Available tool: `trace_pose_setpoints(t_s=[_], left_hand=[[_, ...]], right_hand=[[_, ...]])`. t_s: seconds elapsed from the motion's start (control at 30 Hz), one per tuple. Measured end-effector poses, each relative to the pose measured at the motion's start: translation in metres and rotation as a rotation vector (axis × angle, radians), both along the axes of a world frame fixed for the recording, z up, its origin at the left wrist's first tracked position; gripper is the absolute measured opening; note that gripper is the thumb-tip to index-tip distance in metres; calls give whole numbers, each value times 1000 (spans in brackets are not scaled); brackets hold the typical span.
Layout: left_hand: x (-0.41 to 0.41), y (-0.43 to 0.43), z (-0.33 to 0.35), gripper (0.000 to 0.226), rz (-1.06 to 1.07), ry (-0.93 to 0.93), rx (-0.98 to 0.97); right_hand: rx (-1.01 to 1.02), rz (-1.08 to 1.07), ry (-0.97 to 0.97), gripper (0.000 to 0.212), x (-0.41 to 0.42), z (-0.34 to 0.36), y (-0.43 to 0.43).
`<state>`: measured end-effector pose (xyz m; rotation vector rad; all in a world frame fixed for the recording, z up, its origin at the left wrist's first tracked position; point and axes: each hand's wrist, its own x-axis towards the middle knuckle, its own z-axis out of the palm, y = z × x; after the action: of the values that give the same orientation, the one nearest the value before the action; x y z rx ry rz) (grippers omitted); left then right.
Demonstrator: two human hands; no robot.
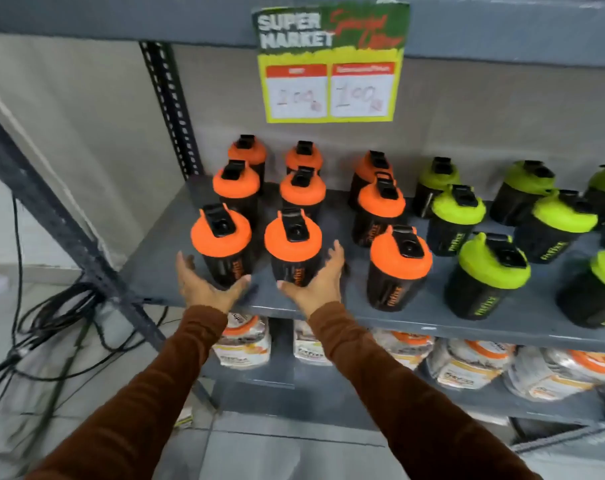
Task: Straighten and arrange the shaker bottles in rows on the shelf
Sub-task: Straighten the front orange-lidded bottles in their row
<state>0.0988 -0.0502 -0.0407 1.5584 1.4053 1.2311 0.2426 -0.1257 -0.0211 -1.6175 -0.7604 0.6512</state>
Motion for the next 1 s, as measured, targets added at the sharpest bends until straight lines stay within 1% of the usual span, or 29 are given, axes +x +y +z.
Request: trace_pose_setpoints(t_s=[0.03,0.1,0.17,0.27,0.33,0.43,0.47,0.53,0.6,0.73,0.87,1.0], left_hand=[[-2,7,3,117,-31,14,-43],[-3,19,8,119,-89,7,-66],[-2,22,12,114,-147,-9,-70],[-7,23,12,103,-233,-54,-75],[-15,26,9,103,-343,-59,-94],[-23,32,5,105,-477,-34,-118],[-24,34,4,107,-488,-23,-115],[-25,36,3,110,-484,2,-106],[-25,37,2,109,-479,9,-119],[-32,37,0,106,-496,-8,-157],[-39,36,-3,104,-499,27,-155],[-40,35,0,103,-513,18,-158]], right_hand=[[-11,13,55,121,-1,-2,6],[-39,20,97,116,-2,-6,7],[-67,-14,50,107,-2,-8,3],[-42,-87,10,102,-6,-9,-3],[-31,-120,-16,102,-11,-9,-4],[-53,-121,-79,111,-13,-7,-3],[-69,-105,-91,113,-12,-5,-3],[-113,-65,-100,110,-12,0,-4],[-152,-59,-120,104,-11,3,-6],[-196,-64,-136,101,-11,5,-16],[-199,-61,-167,103,-13,5,-23],[-222,-33,-176,106,-15,4,-24]])
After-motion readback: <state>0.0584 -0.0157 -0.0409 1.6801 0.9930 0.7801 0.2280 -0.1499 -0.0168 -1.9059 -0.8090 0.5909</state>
